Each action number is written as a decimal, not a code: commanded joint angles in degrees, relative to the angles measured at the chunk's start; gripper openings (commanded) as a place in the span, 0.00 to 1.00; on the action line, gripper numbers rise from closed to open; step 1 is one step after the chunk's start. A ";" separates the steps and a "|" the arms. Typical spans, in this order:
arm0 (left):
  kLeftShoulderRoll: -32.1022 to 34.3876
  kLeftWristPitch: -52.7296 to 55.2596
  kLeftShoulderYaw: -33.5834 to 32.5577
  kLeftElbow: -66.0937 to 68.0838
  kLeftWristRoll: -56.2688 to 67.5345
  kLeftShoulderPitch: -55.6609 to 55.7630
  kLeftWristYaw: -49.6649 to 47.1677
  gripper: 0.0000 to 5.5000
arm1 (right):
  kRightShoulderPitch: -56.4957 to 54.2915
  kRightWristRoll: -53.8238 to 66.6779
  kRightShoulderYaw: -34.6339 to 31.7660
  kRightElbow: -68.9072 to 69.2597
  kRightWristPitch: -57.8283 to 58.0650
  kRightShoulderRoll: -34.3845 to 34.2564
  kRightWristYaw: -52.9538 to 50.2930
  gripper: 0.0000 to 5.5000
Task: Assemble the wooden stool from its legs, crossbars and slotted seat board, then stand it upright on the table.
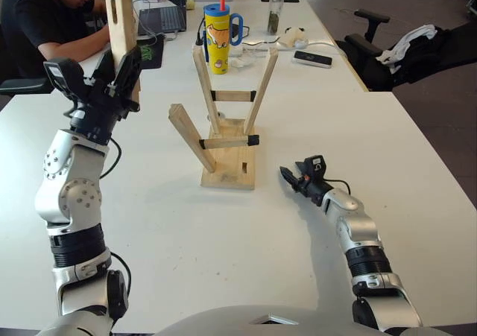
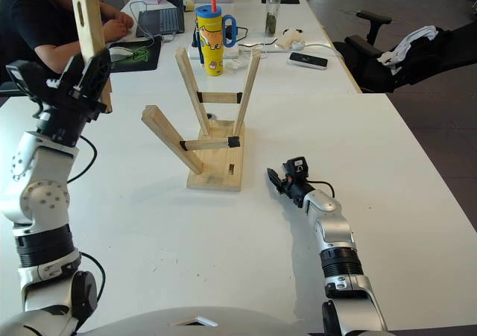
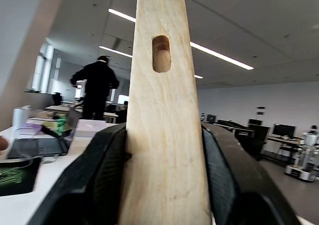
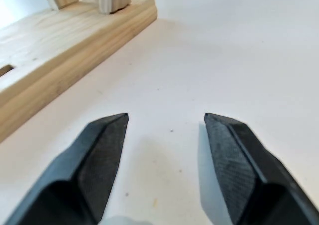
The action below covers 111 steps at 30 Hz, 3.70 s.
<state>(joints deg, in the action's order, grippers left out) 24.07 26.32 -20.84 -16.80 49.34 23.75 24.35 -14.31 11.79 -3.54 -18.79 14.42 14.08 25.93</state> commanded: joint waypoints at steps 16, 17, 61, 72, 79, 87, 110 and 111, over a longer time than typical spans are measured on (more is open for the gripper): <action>4.96 20.54 25.13 -7.42 15.95 -7.58 12.68 0.37 | -3.79 31.35 -1.96 17.81 40.71 30.86 48.99 0.77; 5.37 20.26 26.32 -6.36 14.11 -8.36 14.83 0.37 | -5.18 33.86 -3.10 17.61 43.56 30.09 48.20 0.81; 6.13 22.70 27.74 0.27 0.27 -13.38 23.13 0.54 | -3.08 45.65 -6.23 19.79 51.10 30.51 44.21 0.38; 3.58 -13.35 47.32 16.09 -49.09 -11.95 5.57 0.54 | -21.39 31.74 -1.71 -2.15 36.93 38.92 58.81 0.38; -2.14 -16.30 46.60 27.30 -54.45 -9.70 2.02 0.54 | -27.46 25.55 1.08 -9.06 27.95 33.78 60.63 0.37; -2.18 -16.00 48.36 28.50 -56.64 -11.01 6.08 0.54 | -35.18 14.92 6.91 -17.20 15.89 26.29 61.46 0.37; -0.62 -18.53 49.12 30.60 -59.21 -11.75 11.17 0.54 | -54.22 -0.48 28.25 -35.72 -9.20 20.48 66.57 0.38; -0.60 -18.56 49.15 30.57 -59.24 -11.74 11.24 0.54 | -54.64 0.25 30.06 -35.50 -9.14 20.99 66.57 0.38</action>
<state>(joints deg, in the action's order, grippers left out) 22.79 4.74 25.54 10.15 -8.24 15.79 31.78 -69.39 14.54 21.30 -54.01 6.58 34.31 92.41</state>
